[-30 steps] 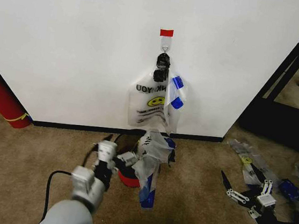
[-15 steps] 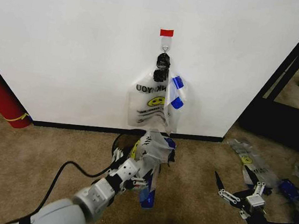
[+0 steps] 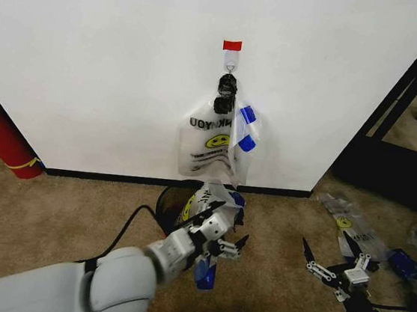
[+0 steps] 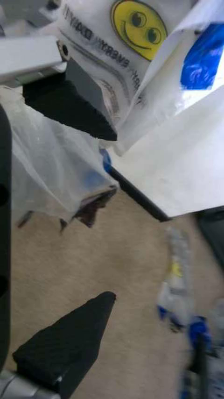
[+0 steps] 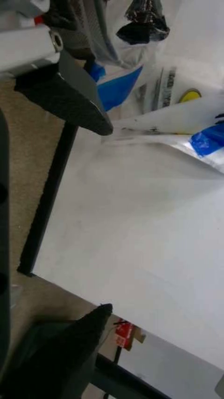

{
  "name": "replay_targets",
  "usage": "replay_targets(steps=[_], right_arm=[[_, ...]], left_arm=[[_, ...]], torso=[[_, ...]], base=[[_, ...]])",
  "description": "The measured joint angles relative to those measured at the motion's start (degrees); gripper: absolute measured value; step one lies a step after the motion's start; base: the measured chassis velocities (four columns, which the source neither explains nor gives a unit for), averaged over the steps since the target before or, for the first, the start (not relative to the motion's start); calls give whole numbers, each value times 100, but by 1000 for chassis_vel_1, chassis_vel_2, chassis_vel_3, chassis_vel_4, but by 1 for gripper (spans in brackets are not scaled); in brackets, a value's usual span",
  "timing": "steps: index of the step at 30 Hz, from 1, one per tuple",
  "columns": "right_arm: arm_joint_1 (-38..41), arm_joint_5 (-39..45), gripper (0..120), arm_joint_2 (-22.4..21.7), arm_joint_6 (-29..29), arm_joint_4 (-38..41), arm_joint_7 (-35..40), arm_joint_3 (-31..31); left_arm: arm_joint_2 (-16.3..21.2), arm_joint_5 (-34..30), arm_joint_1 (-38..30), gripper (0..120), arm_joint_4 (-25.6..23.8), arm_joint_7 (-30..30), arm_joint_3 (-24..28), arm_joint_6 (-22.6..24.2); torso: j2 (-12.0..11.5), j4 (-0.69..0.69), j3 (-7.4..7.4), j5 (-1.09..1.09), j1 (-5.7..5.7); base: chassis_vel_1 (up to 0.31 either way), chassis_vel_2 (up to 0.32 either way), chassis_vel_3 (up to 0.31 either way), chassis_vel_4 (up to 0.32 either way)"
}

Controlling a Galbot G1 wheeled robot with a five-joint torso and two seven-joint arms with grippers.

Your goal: Pick up the garbage bag from the wall and place it over the trash bin.

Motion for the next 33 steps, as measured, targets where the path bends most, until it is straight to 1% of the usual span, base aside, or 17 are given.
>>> replay_targets(steps=[2,3,4,5,7,8,10,12,17,21,22,25,27,29,30,32,33], right_arm=[[-5,11,100,9,-2,11,0,6],[-14,36,100,13,-2,20,0,28],[-16,45,100,13,-2,20,0,36],[-23,67,100,11,-2,19,0,51],[-24,75,100,9,-2,17,0,55],[-33,125,100,-14,6,-15,0,78],[-34,146,100,-40,17,-40,-8,85],[-27,153,100,-51,19,-48,-17,85],[-22,163,100,-64,19,-39,-26,85],[-48,175,100,-77,25,-30,-35,99],[-48,175,100,-77,25,-30,-35,99],[-62,179,100,-77,40,-27,-41,103],[-66,184,100,-74,45,-14,-45,104],[-67,184,100,-72,46,-8,-48,103],[-67,184,100,-69,46,-2,-49,102],[-67,184,100,-67,47,6,-51,101],[-66,184,100,-66,47,7,-51,101]], left_arm=[[46,-46,-114,91,-13,-89,109,254],[92,-178,-143,88,-58,-261,131,553],[95,-191,-143,88,-58,-280,131,581],[102,-222,-135,82,-50,-361,123,691],[101,-223,-131,82,-39,-381,119,711],[41,-197,-105,76,78,-502,105,770],[-52,-64,-99,68,182,-528,135,741],[-74,52,-102,62,189,-473,218,697],[-76,230,-55,58,194,-373,355,644],[-107,280,-26,39,265,-390,306,537],[-107,280,-26,39,265,-390,306,537],[-107,251,-30,30,269,-438,208,479],[-113,196,-33,20,292,-487,140,466],[-113,185,-33,18,301,-495,129,465],[-113,175,-33,11,310,-502,120,464],[-111,171,-7,3,327,-510,98,463],[-111,170,10,1,331,-516,83,462]], torso=[[0,0,0,1,0],[0,4,0,1,0],[0,4,0,1,0],[0,4,-1,0,0],[0,5,-1,0,0],[0,4,-1,0,0],[0,0,-1,0,0],[0,1,-1,0,-1],[0,3,-1,0,-1],[0,2,-1,0,-1],[0,2,-1,0,-1],[0,2,-1,0,-1],[0,2,-1,0,-1],[0,2,-1,0,-1],[0,2,-1,0,-1],[0,2,-1,0,-1],[0,2,-1,0,-1]], base=[[0,0,0,0],[0,0,0,0],[0,0,0,0],[0,0,0,0],[0,0,0,0],[0,0,0,0],[0,0,0,0],[0,0,0,0],[0,0,0,0],[0,0,0,0],[0,0,0,0],[0,0,0,0],[0,0,0,0],[0,0,0,0],[0,0,0,0],[0,0,0,0],[0,0,0,0]])
